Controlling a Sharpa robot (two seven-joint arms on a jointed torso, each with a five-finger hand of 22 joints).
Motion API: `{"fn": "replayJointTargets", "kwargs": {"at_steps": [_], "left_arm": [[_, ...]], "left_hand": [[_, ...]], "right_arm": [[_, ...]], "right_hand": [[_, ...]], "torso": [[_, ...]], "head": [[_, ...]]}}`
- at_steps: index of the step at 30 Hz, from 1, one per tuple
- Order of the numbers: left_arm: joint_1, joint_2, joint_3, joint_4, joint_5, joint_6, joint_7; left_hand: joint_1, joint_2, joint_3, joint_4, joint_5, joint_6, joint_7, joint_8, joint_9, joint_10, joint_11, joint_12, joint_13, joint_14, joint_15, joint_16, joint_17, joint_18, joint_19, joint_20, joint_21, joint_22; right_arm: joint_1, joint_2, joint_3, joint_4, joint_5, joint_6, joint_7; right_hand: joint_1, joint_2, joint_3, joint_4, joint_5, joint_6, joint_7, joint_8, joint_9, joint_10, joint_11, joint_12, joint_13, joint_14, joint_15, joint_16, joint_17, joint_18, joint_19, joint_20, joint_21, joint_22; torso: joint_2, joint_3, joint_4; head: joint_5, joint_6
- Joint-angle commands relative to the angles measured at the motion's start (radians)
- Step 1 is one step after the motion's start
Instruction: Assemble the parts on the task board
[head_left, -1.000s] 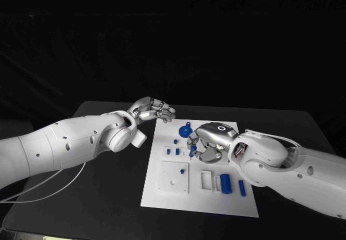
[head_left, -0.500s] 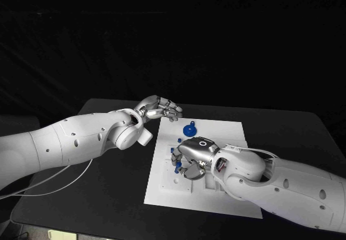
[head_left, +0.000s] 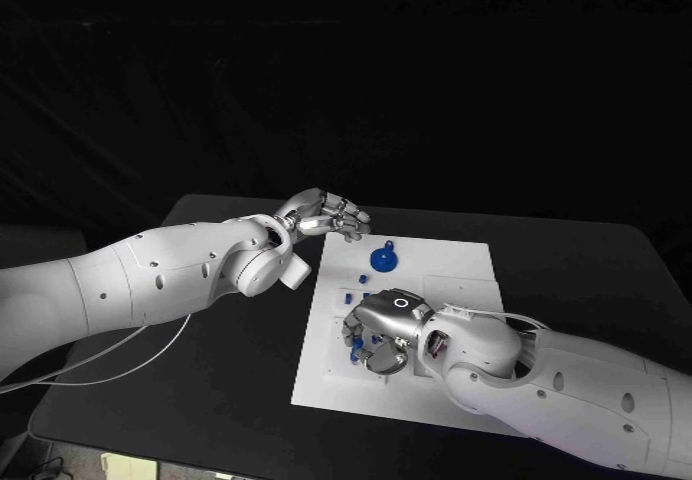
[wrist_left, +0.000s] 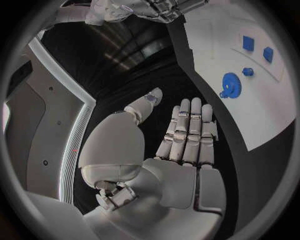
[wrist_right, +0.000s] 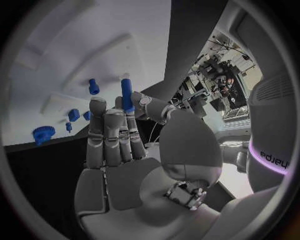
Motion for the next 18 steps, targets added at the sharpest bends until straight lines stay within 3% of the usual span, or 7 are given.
{"fn": "replayJointTargets", "kwargs": {"at_steps": [1,8,18], "left_arm": [[0.000,0.002,0.000,0.001,0.004,0.013,0.013],[0.000,0.001,0.000,0.001,0.004,0.013,0.013],[0.000,0.003,0.000,0.001,0.004,0.013,0.012]], "left_hand": [[-0.007,0.001,-0.001,0.006,-0.004,-0.007,0.003,0.006,-0.001,-0.007,-0.002,0.001,-0.001,0.006,-0.001,-0.006,0.002,0.011,0.000,0.006,-0.005,0.002],[-0.007,0.001,-0.001,0.006,-0.004,-0.007,0.003,0.006,-0.001,-0.007,-0.002,0.001,-0.002,0.006,-0.001,-0.006,0.002,0.011,0.000,0.006,-0.006,0.002],[-0.007,0.001,-0.001,0.006,-0.005,-0.007,0.003,0.006,-0.001,-0.007,-0.002,0.001,-0.002,0.006,-0.001,-0.007,0.003,0.011,0.000,0.006,-0.006,0.002]], "right_arm": [[-0.003,0.003,0.000,-0.003,-0.019,0.007,0.000],[-0.004,0.001,-0.010,-0.007,-0.019,0.014,-0.001],[-0.004,0.002,-0.015,-0.016,-0.025,0.022,-0.007]], "right_hand": [[0.004,0.011,-0.005,-0.002,-0.001,0.004,-0.001,0.003,0.001,0.040,-0.010,0.002,0.077,-0.003,-0.012,0.001,0.001,0.045,-0.004,-0.005,0.005,0.019],[0.004,0.012,-0.005,-0.003,-0.001,0.004,-0.001,0.003,0.002,0.039,-0.010,0.002,0.078,-0.003,-0.012,0.001,0.001,0.045,-0.004,-0.005,0.005,0.019],[0.003,0.013,-0.005,-0.004,-0.001,0.004,-0.001,0.003,0.003,0.039,-0.010,0.002,0.080,-0.003,-0.012,0.000,0.001,0.045,-0.004,-0.005,0.005,0.019]], "torso": [[0.000,0.0012,-0.0011],[0.000,0.0012,-0.0017],[0.000,0.0006,-0.0007]], "head": [[-0.001,-0.003],[0.001,-0.005],[0.004,-0.008]]}}
